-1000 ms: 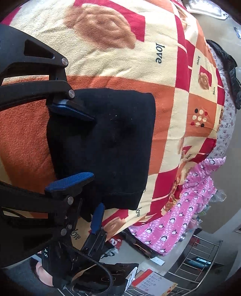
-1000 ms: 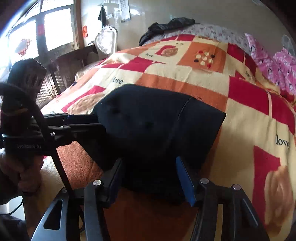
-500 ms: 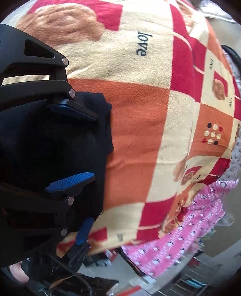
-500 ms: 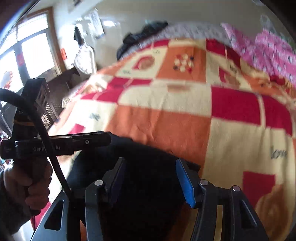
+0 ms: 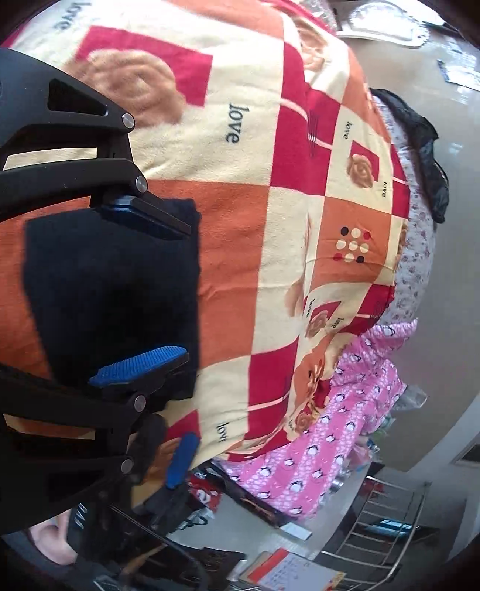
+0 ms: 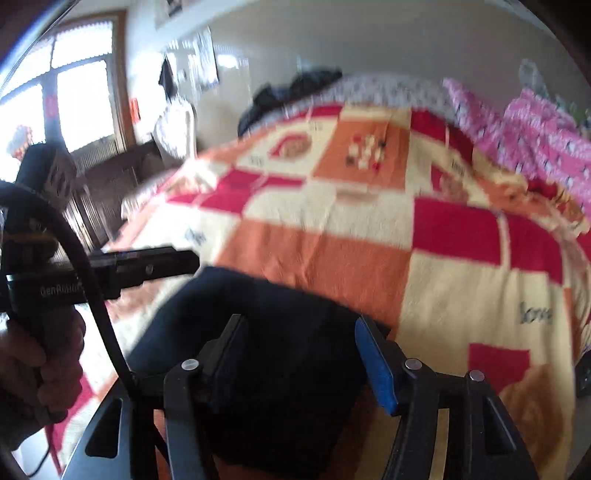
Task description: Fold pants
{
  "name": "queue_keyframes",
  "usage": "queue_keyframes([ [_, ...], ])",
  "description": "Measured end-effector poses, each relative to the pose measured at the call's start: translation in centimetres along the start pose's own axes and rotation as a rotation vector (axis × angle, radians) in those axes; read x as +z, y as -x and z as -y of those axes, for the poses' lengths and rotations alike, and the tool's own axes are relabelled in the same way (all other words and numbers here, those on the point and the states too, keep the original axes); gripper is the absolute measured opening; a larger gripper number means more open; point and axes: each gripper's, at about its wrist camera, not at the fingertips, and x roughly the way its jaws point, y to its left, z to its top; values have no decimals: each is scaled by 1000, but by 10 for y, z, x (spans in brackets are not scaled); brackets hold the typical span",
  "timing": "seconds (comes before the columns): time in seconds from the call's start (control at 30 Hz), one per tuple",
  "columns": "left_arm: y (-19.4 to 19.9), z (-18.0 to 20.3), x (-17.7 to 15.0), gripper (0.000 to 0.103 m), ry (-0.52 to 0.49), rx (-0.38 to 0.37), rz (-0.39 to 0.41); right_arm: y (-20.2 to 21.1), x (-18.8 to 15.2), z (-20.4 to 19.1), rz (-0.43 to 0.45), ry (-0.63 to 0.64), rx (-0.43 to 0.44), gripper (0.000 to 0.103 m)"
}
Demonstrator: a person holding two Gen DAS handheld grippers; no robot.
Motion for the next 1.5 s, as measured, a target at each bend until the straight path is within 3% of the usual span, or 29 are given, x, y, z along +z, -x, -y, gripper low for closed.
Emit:
queue_keyframes([
  [0.07,0,8,-17,60,-36,17,-32,-1,-12,-6,-62,-20,37,71],
  [0.13,-14,15,-35,60,-88,89,-61,-20,-30,-12,-156,10,55,71],
  [0.17,-25,15,-45,60,-95,120,-90,-36,-45,-16,-220,54,21,73],
  [0.23,-32,20,-57,62,-135,197,-63,-38,-49,-19,-215,83,-9,87],
  [0.27,-32,23,-58,62,-148,213,-59,-38,-49,-19,-216,86,-10,88],
  [0.4,-30,17,-64,64,-102,201,-50,-40,-49,-21,-224,96,-23,91],
  [0.47,-31,13,-63,64,-82,188,-54,-42,-49,-18,-240,82,-38,97],
  [0.57,-31,12,-62,64,-74,182,-57,-46,-50,-4,-273,-8,15,97],
  [0.7,-30,11,-60,64,-68,176,-57,-27,-50,9,-171,-86,-5,89],
  [0.73,-30,11,-60,64,-67,175,-56,-18,-49,10,-125,-90,-10,82],
  [0.8,-30,11,-60,64,-66,175,-56,5,-50,7,-9,-79,-31,81],
  [0.87,-30,11,-60,64,-67,177,-57,17,-50,0,51,-52,-82,81],
  [0.97,-30,11,-60,64,-67,176,-58,5,-45,-8,6,-17,-89,81],
  [1.03,-30,11,-60,64,-66,177,-59,-22,-43,-9,-121,-11,-170,81],
  [1.1,-30,9,-60,64,-63,181,-63,-40,-45,-2,-217,-45,-156,85],
  [1.17,-30,9,-60,65,-64,183,-63,-39,-47,7,-224,-93,-149,95],
  [1.37,-30,9,-60,65,-62,184,-61,-22,-48,1,-144,-67,-155,91],
  [1.43,-29,8,-60,65,-56,176,-52,-6,-48,-10,-62,-26,-175,86],
  [1.5,-16,7,-62,65,-44,152,8,7,-48,-20,14,17,-159,85],
])
